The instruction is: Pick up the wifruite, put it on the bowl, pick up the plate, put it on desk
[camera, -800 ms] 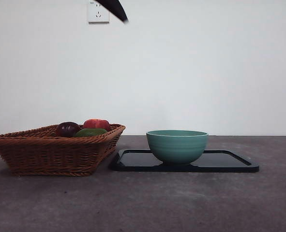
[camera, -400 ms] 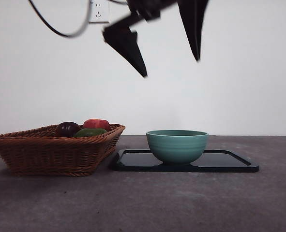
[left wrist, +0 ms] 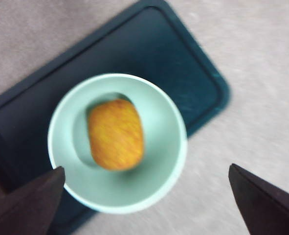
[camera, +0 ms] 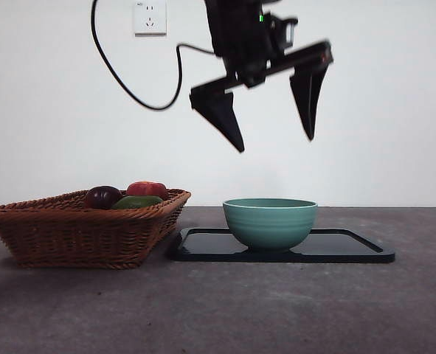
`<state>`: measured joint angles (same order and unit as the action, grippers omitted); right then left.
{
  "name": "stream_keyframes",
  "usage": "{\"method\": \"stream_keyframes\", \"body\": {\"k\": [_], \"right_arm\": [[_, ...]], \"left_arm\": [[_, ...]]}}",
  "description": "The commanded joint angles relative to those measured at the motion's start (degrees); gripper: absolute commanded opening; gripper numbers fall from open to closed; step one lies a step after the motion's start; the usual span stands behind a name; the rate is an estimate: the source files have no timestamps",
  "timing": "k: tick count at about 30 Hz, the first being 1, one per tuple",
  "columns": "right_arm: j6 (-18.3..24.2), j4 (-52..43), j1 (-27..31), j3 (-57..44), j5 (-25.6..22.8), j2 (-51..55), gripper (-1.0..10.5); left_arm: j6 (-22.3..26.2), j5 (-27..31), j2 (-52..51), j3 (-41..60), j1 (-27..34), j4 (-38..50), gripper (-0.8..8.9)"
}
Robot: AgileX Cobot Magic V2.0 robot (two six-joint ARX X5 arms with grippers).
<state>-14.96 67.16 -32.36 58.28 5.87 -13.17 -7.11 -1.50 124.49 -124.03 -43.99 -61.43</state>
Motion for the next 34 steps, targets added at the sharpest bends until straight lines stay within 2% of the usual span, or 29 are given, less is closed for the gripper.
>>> {"method": "stream_keyframes", "body": {"k": [1, 9, 20, 26, 29, 31, 34], "right_arm": [[-1.16, 0.09, -0.46, 0.66, 0.07, -0.15, 5.8], [-1.18, 0.76, -0.46, 0.66, 0.07, -0.15, 5.8], [-1.57, 1.14, -0.46, 0.66, 0.07, -0.15, 5.8], [-1.75, 1.14, -0.46, 0.66, 0.07, -0.15, 5.8], [-2.25, 1.16, -0.46, 0.66, 0.07, -0.15, 5.8], [-2.27, 1.14, -0.46, 0.66, 0.04, -0.15, 5.8], [-2.54, 1.16, -0.46, 0.66, 0.07, -0.15, 5.8]], "left_arm": [[2.19, 0.2, 3.52, -2.12, 0.26, 1.62, 5.92], [2.67, 0.2, 7.41, -2.12, 0.96, 7.61, 5.89], [2.69, 0.22, 12.2, -2.12, 1.01, 7.28, 5.87], [3.02, 0.46, 13.27, -2.12, 1.25, 7.1, 4.97], [3.02, 0.46, 13.35, -2.12, 1.22, 7.04, 4.9], [3.02, 0.46, 13.46, -2.12, 1.22, 6.97, 4.31], [3.13, 0.46, 13.86, -2.12, 1.22, 7.02, 4.26]]}}
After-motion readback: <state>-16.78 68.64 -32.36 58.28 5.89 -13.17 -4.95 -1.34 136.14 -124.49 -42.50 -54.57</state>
